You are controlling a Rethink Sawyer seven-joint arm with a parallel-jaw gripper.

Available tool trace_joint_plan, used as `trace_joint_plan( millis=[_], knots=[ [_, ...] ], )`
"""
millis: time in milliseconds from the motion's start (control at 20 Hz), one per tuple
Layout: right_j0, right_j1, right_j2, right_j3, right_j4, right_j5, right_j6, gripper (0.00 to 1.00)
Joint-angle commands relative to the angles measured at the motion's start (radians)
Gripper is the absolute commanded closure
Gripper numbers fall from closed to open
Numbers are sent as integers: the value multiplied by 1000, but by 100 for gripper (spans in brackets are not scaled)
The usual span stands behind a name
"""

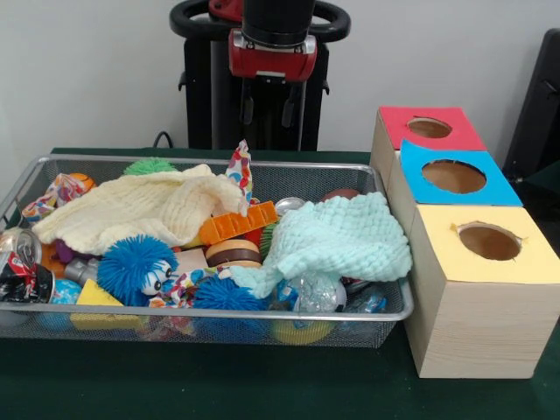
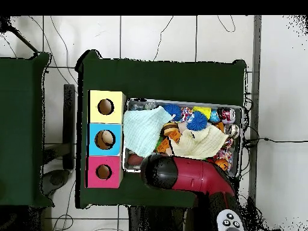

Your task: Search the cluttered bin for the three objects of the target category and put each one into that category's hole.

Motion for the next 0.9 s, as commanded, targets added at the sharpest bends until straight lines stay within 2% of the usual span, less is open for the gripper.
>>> trace_joint_plan(
  millis=[50, 350, 900],
  knots=[
    [-32, 73, 96, -84, -61, -85, 7, 0],
    [-37, 130, 103, -121, -70, -121, 9, 0],
    [-50, 145, 109, -157, -89, -89, -13, 0]
  ],
)
